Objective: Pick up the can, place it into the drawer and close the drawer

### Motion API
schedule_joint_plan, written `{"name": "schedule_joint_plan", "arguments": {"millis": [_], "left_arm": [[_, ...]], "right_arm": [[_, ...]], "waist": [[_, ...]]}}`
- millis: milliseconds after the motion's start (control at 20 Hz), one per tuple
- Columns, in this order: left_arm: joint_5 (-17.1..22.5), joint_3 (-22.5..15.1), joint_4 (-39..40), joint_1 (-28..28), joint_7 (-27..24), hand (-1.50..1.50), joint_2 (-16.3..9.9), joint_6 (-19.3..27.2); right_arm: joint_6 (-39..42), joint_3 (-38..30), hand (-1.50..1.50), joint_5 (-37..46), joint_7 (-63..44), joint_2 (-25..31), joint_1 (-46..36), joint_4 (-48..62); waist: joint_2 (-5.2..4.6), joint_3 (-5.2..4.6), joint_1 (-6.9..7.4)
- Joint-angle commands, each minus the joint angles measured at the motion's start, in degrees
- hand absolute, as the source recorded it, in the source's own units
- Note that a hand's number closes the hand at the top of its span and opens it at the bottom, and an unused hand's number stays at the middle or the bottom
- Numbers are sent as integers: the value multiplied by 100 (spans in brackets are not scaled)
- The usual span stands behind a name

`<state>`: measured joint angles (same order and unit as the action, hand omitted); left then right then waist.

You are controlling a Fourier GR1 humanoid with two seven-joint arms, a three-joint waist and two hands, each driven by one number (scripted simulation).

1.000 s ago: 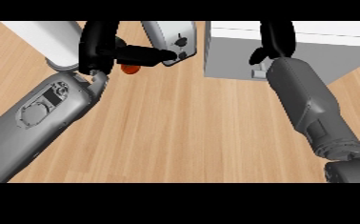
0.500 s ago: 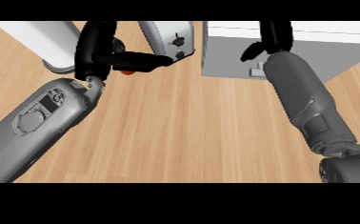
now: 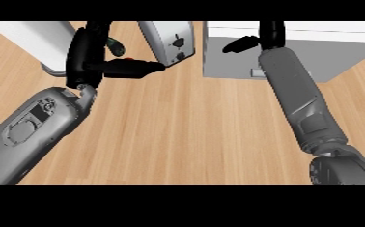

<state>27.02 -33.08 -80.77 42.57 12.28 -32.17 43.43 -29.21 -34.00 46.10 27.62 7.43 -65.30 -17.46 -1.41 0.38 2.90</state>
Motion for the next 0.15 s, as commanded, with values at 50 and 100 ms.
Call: {"name": "schedule_joint_plan", "arguments": {"millis": [50,100], "left_arm": [[-80,113,35,-327,-276,-150,-20,-124],[-89,74,-262,-340,16,-150,-66,2]], "right_arm": [[121,-489,-150,-661,-142,-264,-631,-101],[226,-488,-150,-645,-80,-79,-563,-12]], "waist": [[50,-34,20],[59,-29,65]]}}
